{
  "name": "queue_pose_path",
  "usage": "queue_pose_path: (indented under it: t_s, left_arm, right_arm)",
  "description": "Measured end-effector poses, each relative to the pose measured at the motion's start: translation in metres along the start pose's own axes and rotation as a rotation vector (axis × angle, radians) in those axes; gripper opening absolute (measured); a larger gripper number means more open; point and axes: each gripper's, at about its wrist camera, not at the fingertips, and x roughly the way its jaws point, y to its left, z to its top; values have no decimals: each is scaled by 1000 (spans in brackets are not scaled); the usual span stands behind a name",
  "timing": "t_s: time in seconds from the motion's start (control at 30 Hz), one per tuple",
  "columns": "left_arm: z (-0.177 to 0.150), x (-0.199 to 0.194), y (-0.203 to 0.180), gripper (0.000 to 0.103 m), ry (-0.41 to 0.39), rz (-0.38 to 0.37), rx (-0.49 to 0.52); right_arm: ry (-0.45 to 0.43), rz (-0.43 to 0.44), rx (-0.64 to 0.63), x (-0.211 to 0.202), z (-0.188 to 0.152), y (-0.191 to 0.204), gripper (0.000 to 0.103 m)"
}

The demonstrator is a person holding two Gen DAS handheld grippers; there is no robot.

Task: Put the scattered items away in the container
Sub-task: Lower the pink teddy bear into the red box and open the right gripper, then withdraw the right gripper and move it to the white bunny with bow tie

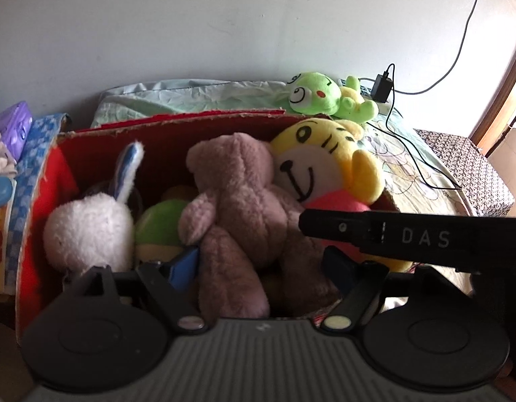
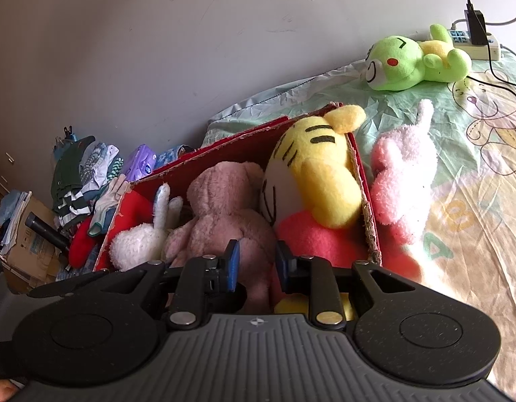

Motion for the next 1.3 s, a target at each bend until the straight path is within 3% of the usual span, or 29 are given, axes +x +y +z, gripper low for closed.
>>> queue_pose_path:
  t_s: [0.57, 0.93, 1.17, 1.3]
  left_arm:
    - [4, 0, -8, 84, 1, 60, 42]
    - [1, -7, -11, 81, -18, 81, 70]
    - [4, -33, -26, 80, -118, 124, 93]
    - [9, -42, -48, 80, -158, 86, 105]
  right_arm:
    - [-86, -19, 12, -25, -11, 0, 29]
    - [-123, -5, 33, -35, -17, -6, 29]
    - [-162, 80, 64, -52, -17, -20, 30]
    - [-174, 99, 97, -68, -15, -41, 30]
